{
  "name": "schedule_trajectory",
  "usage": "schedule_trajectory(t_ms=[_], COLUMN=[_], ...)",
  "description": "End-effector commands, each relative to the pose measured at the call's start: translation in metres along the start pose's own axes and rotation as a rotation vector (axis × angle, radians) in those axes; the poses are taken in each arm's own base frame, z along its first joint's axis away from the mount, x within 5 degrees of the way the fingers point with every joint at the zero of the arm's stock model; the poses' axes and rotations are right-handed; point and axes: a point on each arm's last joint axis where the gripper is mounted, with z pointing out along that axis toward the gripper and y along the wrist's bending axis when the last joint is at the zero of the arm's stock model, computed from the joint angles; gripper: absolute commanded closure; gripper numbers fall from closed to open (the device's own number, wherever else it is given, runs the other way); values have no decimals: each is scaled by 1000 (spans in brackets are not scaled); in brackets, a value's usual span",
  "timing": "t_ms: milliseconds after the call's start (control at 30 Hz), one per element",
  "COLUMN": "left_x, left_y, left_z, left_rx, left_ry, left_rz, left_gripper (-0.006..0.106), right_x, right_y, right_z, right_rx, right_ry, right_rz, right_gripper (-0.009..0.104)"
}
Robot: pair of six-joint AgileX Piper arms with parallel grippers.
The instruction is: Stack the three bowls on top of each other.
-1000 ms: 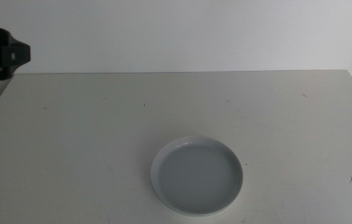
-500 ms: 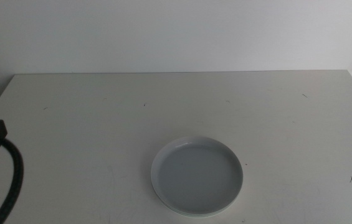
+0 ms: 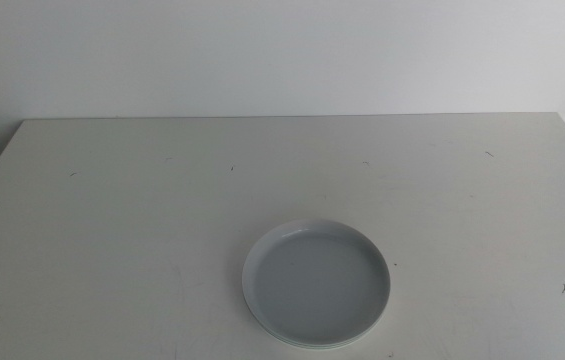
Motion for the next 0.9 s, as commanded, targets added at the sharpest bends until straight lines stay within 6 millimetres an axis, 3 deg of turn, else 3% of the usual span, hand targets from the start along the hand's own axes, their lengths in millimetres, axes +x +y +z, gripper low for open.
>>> schedule_trajectory(t_ms=[0, 100, 267, 467, 567, 700, 867], left_x=[-12, -5, 16, 57, 73, 87, 99], left_y=[2, 2, 2, 4, 5, 5, 6], left_z=[0, -6, -25, -40, -40, -35, -31], left_rx=[-18, -20, -22, -31, -31, -33, -37], left_ry=[-85, -100, -166, -252, -245, -201, -166], left_rz=[-29, -28, -22, -21, -21, -24, -24], left_gripper=[-4, -4, -4, -4, -4, -4, -4], right_x=[-11, 1, 38, 90, 107, 122, 122], right_y=[-3, -1, 3, 4, 3, 3, 3], right_z=[-7, -19, -34, -29, -25, -22, -22], right_rx=[35, 42, 50, 67, 81, 85, 84], right_ry=[-109, -152, -211, -191, -183, -177, -166], right_rz=[-18, -29, -44, -87, -123, -136, -138], right_gripper=[48, 48, 48, 48, 48, 48, 48])
